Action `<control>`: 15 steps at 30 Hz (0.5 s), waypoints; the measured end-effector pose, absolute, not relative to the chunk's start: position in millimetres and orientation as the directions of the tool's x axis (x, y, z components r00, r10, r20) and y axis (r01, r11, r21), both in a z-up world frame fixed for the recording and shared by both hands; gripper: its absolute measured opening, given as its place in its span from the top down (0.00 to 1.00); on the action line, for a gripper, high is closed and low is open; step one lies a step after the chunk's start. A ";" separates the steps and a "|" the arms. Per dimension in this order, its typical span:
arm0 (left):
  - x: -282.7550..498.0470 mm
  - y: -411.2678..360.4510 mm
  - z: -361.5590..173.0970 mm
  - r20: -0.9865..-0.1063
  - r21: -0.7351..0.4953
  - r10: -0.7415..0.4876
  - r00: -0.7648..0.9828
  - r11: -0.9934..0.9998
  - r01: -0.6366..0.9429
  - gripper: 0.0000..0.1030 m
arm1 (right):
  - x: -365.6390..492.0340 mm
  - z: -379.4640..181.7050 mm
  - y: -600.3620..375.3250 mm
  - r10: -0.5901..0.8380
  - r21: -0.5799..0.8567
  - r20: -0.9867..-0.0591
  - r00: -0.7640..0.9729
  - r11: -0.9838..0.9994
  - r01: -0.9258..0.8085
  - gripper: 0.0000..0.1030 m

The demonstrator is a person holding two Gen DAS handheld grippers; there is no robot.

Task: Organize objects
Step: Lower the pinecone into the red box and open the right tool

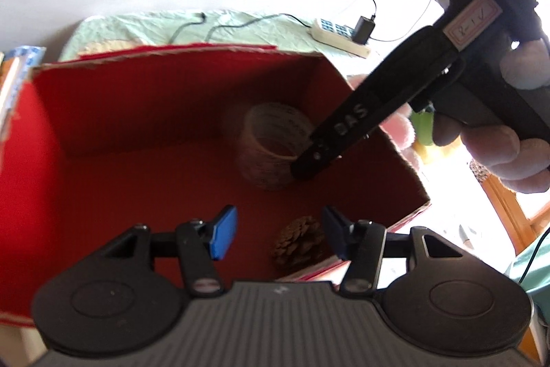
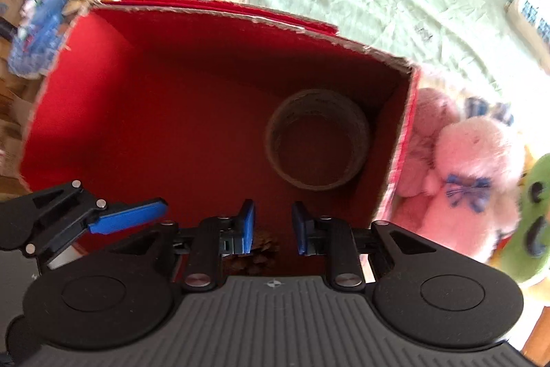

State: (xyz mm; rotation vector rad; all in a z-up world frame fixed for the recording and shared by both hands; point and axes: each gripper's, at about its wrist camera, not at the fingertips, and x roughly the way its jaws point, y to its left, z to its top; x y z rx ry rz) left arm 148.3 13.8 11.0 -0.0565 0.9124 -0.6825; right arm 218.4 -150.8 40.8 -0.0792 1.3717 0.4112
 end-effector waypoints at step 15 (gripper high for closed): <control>137.8 73.0 31.7 -0.724 -0.119 -0.341 0.600 0.918 0.378 0.41 | 220.6 6.9 -124.5 0.396 0.400 -0.916 -0.067 0.883 -0.244 0.76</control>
